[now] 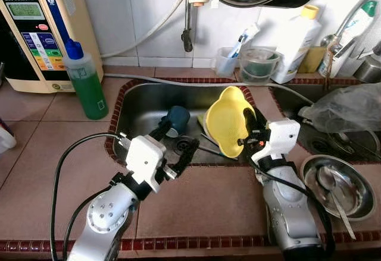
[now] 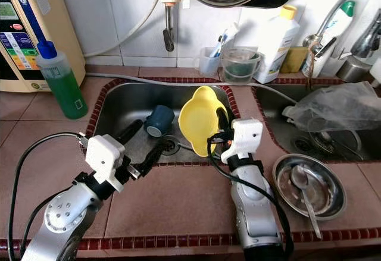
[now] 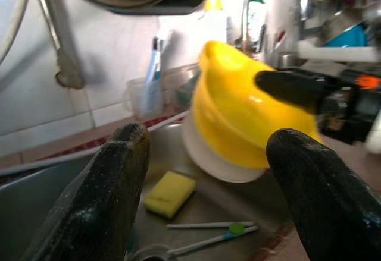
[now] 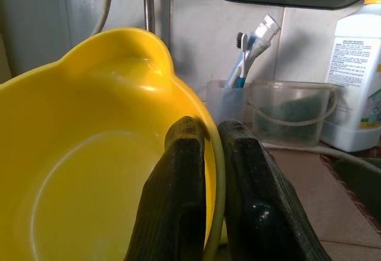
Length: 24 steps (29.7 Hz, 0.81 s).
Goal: Kitchen organization
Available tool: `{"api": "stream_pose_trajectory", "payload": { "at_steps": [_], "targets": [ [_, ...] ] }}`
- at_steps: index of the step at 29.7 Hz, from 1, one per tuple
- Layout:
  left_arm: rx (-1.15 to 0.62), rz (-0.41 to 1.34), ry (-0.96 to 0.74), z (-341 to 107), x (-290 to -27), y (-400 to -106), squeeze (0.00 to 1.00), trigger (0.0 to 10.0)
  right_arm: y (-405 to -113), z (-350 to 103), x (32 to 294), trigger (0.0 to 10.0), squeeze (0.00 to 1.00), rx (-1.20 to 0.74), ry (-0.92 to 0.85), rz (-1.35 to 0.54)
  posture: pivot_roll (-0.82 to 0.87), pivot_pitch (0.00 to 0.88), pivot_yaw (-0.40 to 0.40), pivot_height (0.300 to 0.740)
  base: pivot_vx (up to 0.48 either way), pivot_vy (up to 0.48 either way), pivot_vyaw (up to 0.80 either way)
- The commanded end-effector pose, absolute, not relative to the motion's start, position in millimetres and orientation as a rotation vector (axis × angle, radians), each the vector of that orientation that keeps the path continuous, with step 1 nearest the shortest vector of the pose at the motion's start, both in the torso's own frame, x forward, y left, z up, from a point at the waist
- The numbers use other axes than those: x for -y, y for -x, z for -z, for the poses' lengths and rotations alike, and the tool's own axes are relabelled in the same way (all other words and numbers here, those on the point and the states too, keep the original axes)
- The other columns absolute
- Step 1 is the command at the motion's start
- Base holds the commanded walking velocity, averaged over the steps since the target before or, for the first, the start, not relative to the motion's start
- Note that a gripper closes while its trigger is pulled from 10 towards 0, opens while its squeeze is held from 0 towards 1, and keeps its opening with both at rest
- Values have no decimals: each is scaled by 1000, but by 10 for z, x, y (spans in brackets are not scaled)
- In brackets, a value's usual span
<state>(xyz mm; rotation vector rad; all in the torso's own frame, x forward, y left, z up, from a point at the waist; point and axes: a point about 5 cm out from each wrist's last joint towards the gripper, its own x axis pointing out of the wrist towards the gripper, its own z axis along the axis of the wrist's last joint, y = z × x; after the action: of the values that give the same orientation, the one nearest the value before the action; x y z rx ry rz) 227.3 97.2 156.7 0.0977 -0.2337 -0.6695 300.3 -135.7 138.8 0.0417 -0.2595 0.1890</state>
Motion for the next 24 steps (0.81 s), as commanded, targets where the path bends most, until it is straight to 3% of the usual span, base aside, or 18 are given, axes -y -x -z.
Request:
{"api": "stream_pose_trajectory", "payload": {
  "at_steps": [1, 14, 24],
  "targets": [
    [230, 708, -94, -1594, -927, -2211, 0, 10000, -3060, -1454, 1396, 10000, 0, 262, -53, -191, -9, 94, -5, 740, 0, 0, 0],
    [165, 751, -83, -1641, -921, -1959, 0, 10000, -3146, -1608, 1474, 10000, 0, 249, -87, -209, -1, 208, 13, 740, 0, 0, 0],
    [129, 750, -65, -1691, -917, -1920, 0, 10000, -3315, -1763, 1344, 10000, 0, 174, -100, -335, 5, 290, 17, 740, 0, 0, 0]
  ]
}}
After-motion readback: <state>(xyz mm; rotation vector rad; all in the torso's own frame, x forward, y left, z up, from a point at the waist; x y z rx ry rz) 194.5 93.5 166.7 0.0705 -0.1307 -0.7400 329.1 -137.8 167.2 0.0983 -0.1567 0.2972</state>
